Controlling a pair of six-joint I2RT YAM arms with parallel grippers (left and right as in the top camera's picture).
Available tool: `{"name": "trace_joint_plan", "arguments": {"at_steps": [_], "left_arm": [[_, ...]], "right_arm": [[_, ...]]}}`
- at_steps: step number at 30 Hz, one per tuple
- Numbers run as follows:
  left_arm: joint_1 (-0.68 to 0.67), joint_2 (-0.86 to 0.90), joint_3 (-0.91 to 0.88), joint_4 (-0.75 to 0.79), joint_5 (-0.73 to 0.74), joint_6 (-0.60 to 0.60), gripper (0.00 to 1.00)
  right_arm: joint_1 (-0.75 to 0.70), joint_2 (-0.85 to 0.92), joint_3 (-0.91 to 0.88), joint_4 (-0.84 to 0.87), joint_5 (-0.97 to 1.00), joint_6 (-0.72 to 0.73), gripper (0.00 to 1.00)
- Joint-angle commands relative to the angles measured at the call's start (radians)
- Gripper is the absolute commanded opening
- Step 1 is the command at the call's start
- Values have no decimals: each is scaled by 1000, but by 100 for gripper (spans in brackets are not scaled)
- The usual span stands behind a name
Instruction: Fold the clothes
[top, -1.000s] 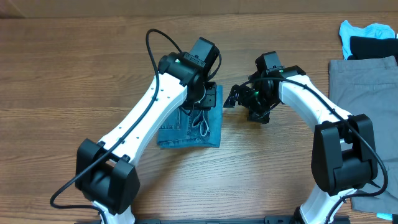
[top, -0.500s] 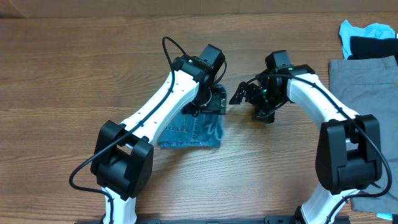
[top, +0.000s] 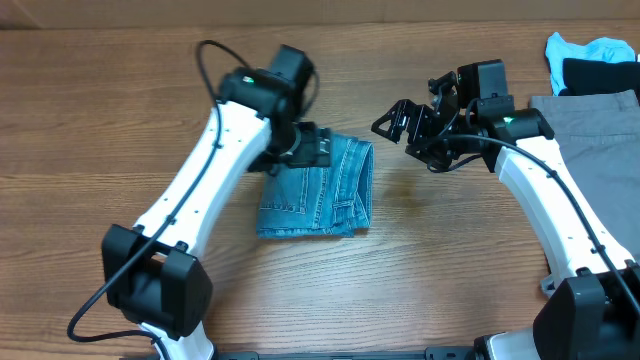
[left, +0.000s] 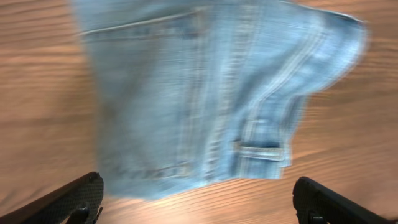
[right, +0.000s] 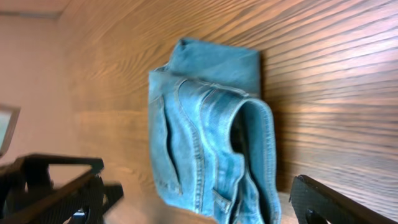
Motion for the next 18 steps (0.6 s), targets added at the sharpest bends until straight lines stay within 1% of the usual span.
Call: {"name": "trace_joint_plan", "arguments": {"at_steps": [1,4,6,11,14,18], "left_arm": [[49,3,-10,-40,-31,32,100],[55,6,-64,-26,-31,45,100],[55,6,-107,-1,-31,45,100],[56,7,-224,110,-30,52,100],[56,7,-258,142,-23,52,100],[56,7,-300,195,-23,52,100]], "right_arm": [[53,14,-20,-7,-34,-35,99],[117,24,-57,6,-18,-33,96],[167,26,-77,-8,39,-25,91],[254,31,-122,-46,128,13,82],[275,35,-153,-42,177,50,79],[293,35,-225,24,180,92,70]]}}
